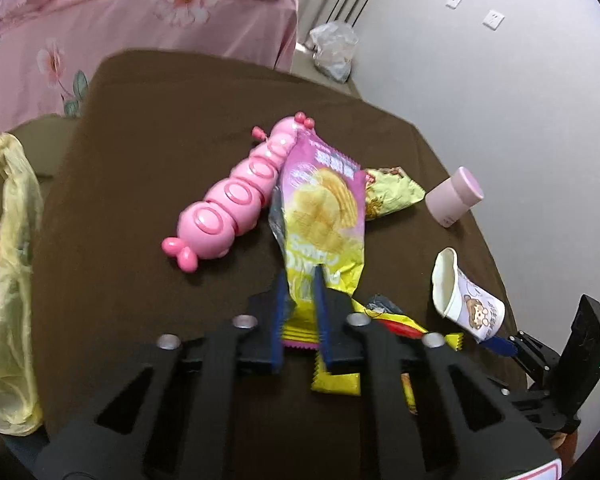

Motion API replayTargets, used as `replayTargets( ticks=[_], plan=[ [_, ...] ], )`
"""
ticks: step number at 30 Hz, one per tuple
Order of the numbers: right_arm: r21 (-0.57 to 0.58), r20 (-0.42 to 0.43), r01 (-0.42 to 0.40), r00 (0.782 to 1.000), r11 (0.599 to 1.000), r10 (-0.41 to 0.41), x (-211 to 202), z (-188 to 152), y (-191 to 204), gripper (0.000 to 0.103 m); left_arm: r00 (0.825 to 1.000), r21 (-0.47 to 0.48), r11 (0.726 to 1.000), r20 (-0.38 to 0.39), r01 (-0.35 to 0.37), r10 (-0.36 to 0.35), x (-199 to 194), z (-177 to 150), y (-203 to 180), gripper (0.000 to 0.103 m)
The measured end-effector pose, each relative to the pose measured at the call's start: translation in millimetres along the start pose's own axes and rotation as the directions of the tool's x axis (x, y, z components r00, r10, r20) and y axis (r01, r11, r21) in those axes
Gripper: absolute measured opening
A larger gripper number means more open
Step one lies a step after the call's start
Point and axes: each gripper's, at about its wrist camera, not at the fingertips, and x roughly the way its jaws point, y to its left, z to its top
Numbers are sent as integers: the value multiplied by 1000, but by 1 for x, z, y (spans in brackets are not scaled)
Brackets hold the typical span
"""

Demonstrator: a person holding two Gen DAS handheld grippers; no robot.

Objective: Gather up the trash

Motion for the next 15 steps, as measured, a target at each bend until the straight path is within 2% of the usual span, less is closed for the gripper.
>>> replayTargets(
  ticks=[5, 8, 10, 13, 15],
  plan=[
    [3, 94, 7, 996, 1000, -8, -33, 1, -5, 58, 995, 31, 1000, 97, 2, -5, -31, -7, -2, 7],
    [57, 143, 26, 989, 998, -34, -42, 10, -20, 58, 991, 37, 999, 136, -7, 2, -45, -12, -4, 7],
    [98, 165, 7, 986, 995, -23, -39, 17, -33, 58, 990, 43, 999, 144, 0, -6, -50, -13, -5, 7],
    [170, 148, -27, 989, 985, 2, -21, 26, -54, 58, 990, 63, 998, 143, -4, -6, -55, -16, -8, 7],
    [205, 97, -62, 994, 977, 42, -3, 28, -61, 58, 990, 69, 998, 139, -2, -8, -57, -18, -8, 7]
  ],
)
